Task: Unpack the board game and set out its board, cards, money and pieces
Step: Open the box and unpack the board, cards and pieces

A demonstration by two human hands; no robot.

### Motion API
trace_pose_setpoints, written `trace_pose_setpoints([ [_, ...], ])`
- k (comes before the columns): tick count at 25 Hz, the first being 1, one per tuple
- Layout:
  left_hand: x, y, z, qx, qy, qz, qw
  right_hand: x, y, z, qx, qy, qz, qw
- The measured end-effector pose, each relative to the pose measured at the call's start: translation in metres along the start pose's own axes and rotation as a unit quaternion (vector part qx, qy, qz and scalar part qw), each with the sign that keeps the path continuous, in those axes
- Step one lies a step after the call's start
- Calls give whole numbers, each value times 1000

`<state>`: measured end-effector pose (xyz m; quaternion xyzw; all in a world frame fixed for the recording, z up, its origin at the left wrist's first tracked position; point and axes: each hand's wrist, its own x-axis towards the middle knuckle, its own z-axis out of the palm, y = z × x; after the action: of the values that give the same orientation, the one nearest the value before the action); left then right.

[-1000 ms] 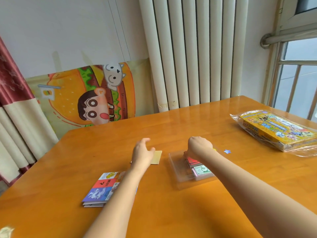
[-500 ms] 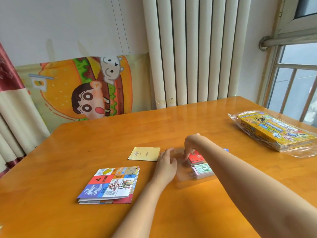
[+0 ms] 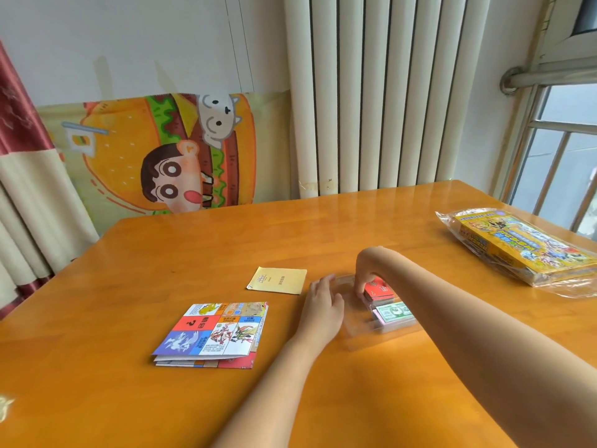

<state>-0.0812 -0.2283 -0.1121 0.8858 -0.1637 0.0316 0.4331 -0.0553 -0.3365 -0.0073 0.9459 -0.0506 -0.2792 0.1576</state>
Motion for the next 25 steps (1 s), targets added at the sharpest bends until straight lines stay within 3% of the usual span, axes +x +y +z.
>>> trace_pose_setpoints([
  [5,-7,4,1,-3,-3,-2,1000,15,-1,13,48,28,41,998],
  [9,-10,6,-1,-14,-4,-11,1000,12,-3,28,177,108,56,977],
  [13,-10,4,-2,-21,6,-25,999,13,22,31,255,185,14,949],
  [18,-9,3,0,-22,16,-24,999,9,37,47,269,248,-68,928],
  [21,-9,4,0,-22,16,-26,999,9,31,48,228,280,-75,929],
  [25,-10,4,-1,-25,13,-31,999,6,20,45,183,196,-81,960],
])
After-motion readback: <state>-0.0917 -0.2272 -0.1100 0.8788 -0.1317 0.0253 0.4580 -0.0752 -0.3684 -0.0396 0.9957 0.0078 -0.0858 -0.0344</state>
